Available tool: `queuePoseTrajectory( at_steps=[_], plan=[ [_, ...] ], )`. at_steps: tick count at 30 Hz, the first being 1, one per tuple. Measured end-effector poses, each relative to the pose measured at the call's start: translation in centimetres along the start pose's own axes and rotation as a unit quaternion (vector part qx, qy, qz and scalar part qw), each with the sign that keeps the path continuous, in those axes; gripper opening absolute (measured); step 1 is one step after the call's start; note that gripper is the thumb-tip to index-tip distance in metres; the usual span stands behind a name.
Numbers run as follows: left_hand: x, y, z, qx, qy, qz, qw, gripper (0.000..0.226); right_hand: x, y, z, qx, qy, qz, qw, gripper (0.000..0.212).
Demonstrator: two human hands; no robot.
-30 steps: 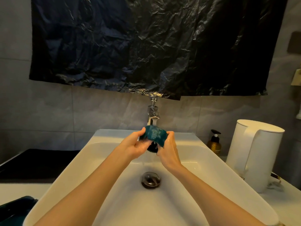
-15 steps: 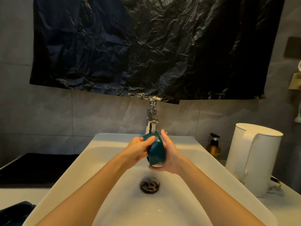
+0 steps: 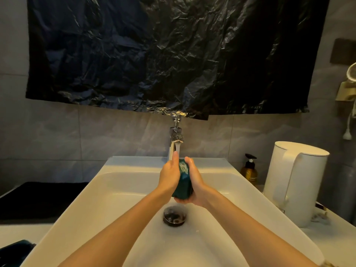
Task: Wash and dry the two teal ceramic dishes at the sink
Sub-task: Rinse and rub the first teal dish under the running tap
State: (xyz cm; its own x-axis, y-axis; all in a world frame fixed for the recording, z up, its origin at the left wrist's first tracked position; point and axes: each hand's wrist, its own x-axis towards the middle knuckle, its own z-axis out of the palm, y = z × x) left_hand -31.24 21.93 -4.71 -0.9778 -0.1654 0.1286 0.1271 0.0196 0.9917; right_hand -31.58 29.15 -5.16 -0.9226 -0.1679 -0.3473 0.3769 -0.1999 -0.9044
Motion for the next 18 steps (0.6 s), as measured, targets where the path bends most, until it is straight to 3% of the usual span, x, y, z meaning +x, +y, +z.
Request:
queuePoseTrajectory(
  at_steps=[4,7,14,16,18],
  plan=[
    [-0.5,-0.9,-1.2,0.052,-0.136,0.071,0.987,0.022,-0.7,-0.6,-1.0,0.089,0.001,0.048,0.995,0.056],
    [-0.3,-0.7,-2.6,0.056,-0.210,0.080,0.973,0.023,-0.9,-1.2,-1.6,0.107,-0.017,0.060,0.992,0.058],
    [-0.4,-0.2,-1.2,-0.018,-0.089,-0.007,0.996,0.030,-0.7,-0.3,-0.1,0.045,-0.009,0.045,0.998,0.059],
    [-0.1,-0.5,-1.5,0.010,-0.113,0.021,0.993,0.028,-0.5,-0.6,-0.3,0.041,-0.004,0.041,0.998,0.060],
    [0.1,-0.8,-2.1,0.022,-0.186,0.029,0.982,0.027,-0.4,-0.9,-0.8,0.044,0.002,0.039,0.998,0.060]
  ],
)
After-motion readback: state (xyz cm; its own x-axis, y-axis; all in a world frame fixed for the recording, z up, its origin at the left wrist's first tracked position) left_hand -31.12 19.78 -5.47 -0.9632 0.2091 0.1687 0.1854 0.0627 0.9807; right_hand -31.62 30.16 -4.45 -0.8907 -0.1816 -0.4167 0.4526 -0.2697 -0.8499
